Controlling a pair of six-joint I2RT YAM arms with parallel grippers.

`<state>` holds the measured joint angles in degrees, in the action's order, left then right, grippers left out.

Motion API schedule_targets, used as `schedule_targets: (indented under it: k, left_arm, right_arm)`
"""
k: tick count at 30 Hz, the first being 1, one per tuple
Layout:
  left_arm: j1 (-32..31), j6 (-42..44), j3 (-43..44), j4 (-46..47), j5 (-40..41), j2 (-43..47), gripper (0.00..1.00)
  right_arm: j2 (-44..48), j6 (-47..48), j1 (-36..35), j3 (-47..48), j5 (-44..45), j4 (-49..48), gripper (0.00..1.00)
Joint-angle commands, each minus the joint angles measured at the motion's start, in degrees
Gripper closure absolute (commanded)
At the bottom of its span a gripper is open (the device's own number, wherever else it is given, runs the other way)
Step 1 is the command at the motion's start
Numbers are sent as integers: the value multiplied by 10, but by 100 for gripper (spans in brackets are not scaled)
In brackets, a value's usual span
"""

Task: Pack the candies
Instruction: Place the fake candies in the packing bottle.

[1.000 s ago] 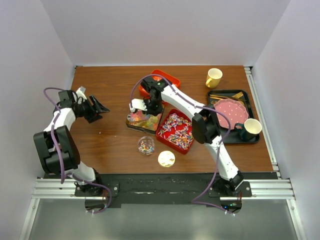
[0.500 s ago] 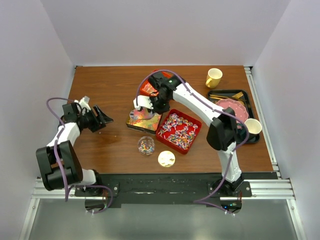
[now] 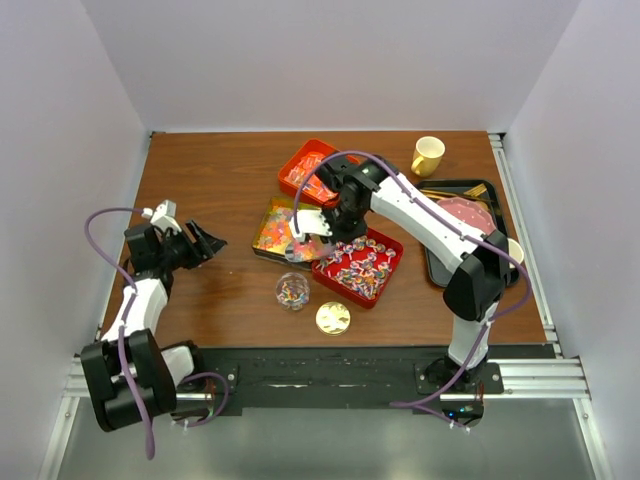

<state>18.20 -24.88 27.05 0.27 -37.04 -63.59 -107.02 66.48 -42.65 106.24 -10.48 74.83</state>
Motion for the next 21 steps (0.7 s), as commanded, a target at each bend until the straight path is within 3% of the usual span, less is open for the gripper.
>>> schedule_targets:
  k: [1, 9, 21]
  left_arm:
    - [-2, 18, -2, 19, 14, 36, 34]
    - [-1, 36, -11, -1, 44, 86, 34]
    - [-1, 31, -23, -19, 43, 126, 34]
  right_arm:
    - [27, 16, -22, -5, 32, 16, 100]
    - [18, 8, -79, -36, 113, 17, 100]
    - [-49, -23, -125, -7, 251, 48, 100]
